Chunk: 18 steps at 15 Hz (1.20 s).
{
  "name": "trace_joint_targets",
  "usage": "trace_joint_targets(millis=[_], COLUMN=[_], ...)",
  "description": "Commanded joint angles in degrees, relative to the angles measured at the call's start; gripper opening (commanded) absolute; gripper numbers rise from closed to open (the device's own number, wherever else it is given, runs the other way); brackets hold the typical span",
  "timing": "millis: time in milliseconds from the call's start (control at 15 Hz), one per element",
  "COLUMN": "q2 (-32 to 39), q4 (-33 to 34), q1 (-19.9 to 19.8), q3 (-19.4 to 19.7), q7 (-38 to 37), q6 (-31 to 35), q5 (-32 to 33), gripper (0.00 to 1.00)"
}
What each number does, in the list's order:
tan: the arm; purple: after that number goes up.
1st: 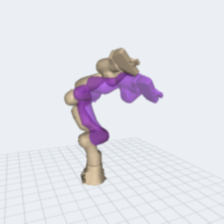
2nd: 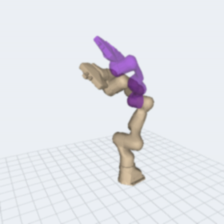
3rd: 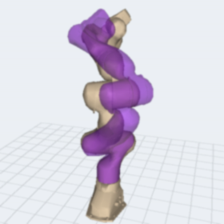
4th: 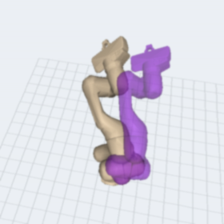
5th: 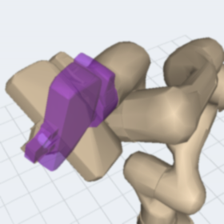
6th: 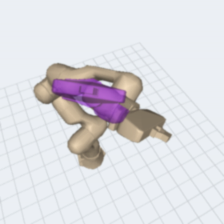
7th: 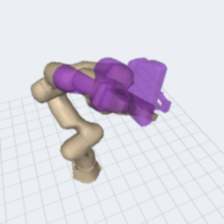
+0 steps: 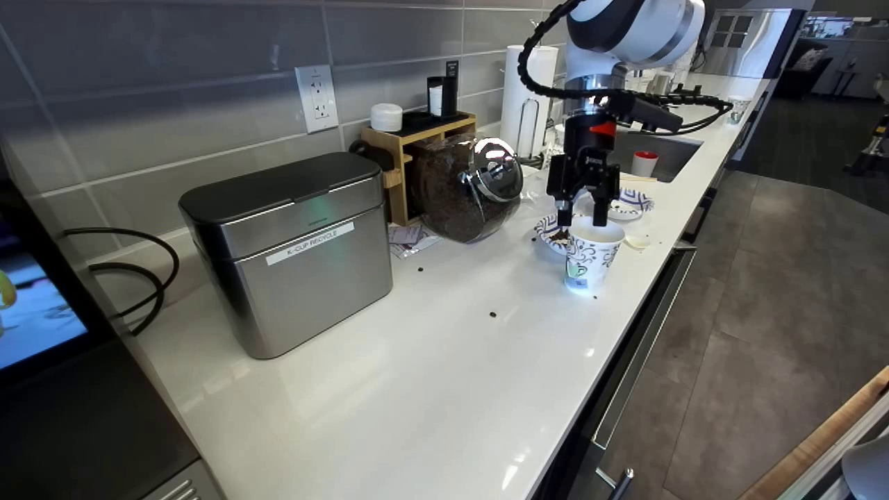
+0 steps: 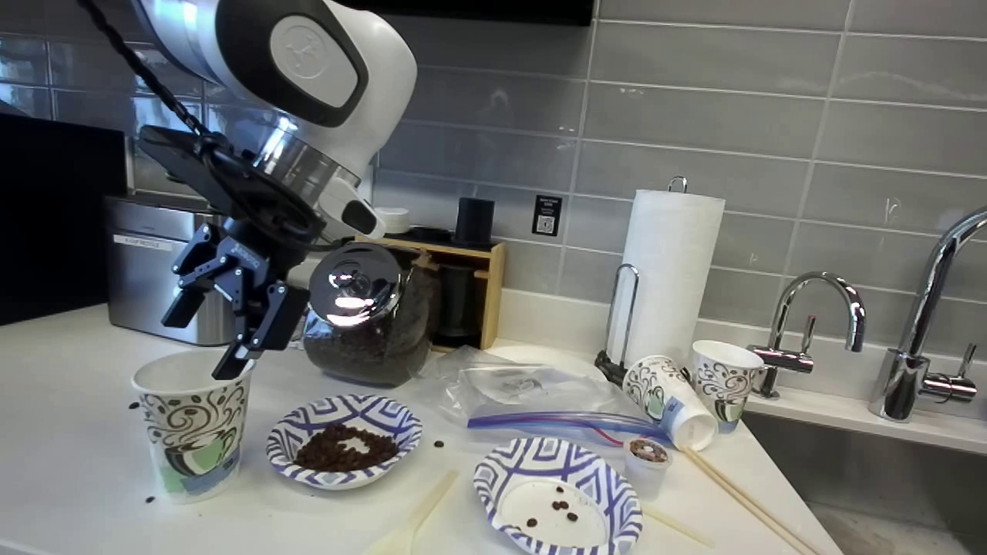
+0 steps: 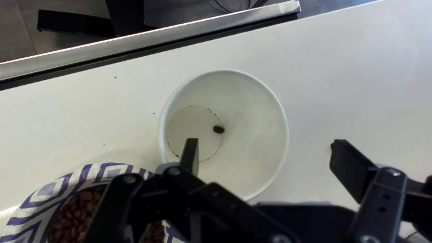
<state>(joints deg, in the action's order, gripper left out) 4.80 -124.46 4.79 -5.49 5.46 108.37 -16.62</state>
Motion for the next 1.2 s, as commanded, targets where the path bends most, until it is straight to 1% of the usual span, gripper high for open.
trace_joint_targets(millis=[0,133,267,333,600,867,933,1133], q2=[-0.3,-0.3,-0.3,-0.2,-0.1,-0.4,-0.4,-0.5], q4=[-1.7,-2.0,-2.2,-2.2,-2.7,-3.4,-3.2,-2.8], q1=[0.7,1.0,1.2,1.2,1.5,1.4,1.3,0.8], q3=[-0.4,-0.6,-0.8,-0.9,-1.0,-1.1,-1.0,-0.7], q7=[-3.1,-4.3,-5.1,-5.4,-5.7,-4.0,-3.0,-0.6], q6=[3.2,3.9,4.9,5.0,6.4,7.4,6.7,5.4], q5=[0.7,1.0,1.0,0.9,1.3,1.0,0.7,-0.3], gripper=[1.0,1.0,0.72,0.66,0.33,0.04,0.0,0.02])
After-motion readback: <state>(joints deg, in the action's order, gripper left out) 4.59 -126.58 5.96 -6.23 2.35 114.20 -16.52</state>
